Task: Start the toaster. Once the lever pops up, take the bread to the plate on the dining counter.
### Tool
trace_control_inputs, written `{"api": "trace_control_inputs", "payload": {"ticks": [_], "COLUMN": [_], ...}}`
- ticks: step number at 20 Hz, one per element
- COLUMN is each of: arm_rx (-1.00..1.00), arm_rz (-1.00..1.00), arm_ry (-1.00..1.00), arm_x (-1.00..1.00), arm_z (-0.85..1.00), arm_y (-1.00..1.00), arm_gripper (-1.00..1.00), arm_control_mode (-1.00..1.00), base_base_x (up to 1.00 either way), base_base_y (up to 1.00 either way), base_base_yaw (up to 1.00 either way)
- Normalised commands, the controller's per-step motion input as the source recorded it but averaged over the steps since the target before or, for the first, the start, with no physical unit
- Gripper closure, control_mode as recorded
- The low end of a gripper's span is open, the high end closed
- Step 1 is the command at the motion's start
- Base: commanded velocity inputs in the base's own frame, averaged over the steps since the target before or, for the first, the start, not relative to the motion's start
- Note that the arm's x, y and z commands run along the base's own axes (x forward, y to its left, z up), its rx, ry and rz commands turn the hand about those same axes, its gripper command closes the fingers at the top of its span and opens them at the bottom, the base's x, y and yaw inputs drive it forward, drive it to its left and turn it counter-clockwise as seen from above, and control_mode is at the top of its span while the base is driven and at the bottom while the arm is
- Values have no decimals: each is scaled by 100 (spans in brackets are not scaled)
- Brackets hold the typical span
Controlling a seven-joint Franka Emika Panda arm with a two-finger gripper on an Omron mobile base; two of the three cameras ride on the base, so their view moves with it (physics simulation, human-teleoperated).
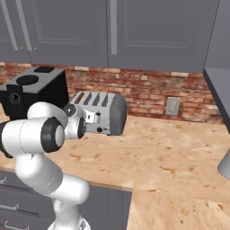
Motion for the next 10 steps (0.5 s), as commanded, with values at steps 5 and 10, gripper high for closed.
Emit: {"api": "trace_control_inputs", "payload": {"ticks": [5,10], "arm_rx": [0,0], "arm_rz": [0,0], "arm_ry": [0,0], "arm_x": [0,0], "arm_z": [-17,-13], "arm_y": [0,0], "arm_gripper": [-100,-100], "arm_control_mode": [-100,-100], "base_base_x": [0,0], "base_base_y": [0,0], "base_base_yaw": [0,0]}}
